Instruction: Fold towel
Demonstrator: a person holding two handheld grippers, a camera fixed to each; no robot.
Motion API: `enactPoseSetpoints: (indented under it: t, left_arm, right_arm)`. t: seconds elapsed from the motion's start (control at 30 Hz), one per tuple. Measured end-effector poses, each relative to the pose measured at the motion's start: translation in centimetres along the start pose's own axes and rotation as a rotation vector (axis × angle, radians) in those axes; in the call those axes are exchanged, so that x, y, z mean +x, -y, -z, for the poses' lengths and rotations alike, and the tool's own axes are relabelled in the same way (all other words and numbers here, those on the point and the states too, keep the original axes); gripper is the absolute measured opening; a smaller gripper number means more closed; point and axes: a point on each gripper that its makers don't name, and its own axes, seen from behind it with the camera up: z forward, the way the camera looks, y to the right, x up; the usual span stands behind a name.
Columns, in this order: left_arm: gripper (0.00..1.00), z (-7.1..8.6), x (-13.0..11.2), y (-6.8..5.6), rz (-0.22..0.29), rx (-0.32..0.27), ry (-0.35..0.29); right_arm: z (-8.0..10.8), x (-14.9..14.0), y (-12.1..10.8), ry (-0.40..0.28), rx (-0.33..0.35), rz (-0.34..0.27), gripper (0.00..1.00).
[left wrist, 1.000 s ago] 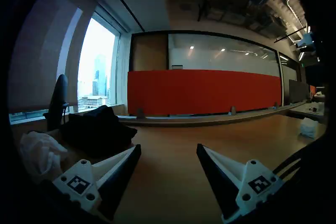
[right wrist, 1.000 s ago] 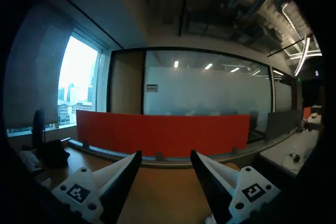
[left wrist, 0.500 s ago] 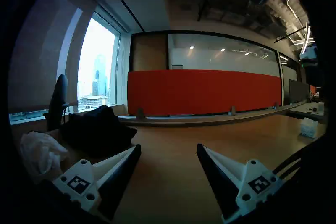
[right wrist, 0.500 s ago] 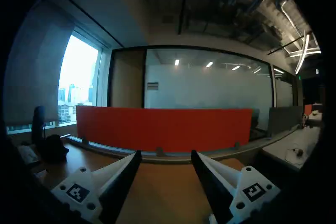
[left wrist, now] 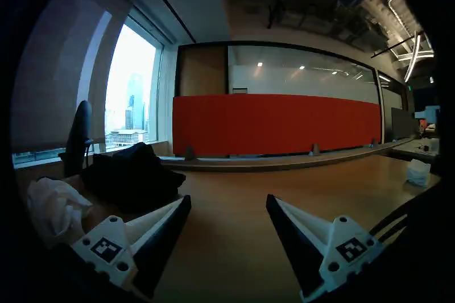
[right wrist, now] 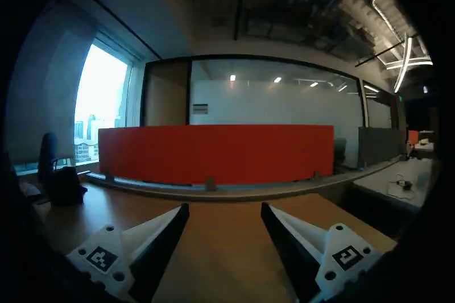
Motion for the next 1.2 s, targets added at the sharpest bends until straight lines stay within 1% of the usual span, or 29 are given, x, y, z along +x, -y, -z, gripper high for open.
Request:
enactPoseSetpoints:
  t: [0.2,0.3,0.5,0.7,1.0,1.2]
  left_arm:
    - [0.98,0.0,0.0,0.0,0.000,0.000,0.000]
    - [0.98,0.0,0.0,0.0,0.000,0.000,0.000]
    - [0.98,0.0,-0.1,-0.1,0.000,0.000,0.000]
    - [0.98,0.1,-0.1,-0.1,0.000,0.000,0.000]
    - [0.98,0.0,-0.1,-0.1,0.000,0.000,0.000]
    - [0.98,0.0,-0.1,-0.1,0.000,0.000,0.000]
  right_arm:
    - [0.2,-3.4,-0.1,0.008,0.000,-0.009,0.99]
    - [0.1,-4.4,-0.4,0.007,-0.005,-0.021,0.99]
    - [-0.1,-6.0,-0.9,-0.002,-0.011,-0.026,0.99]
    - [-0.1,-7.5,-1.1,0.005,-0.011,-0.014,0.99]
    - [0.2,-9.6,-1.3,0.026,-0.022,-0.016,0.99]
    - [0.1,-10.2,-1.6,0.037,-0.032,-0.021,0.99]
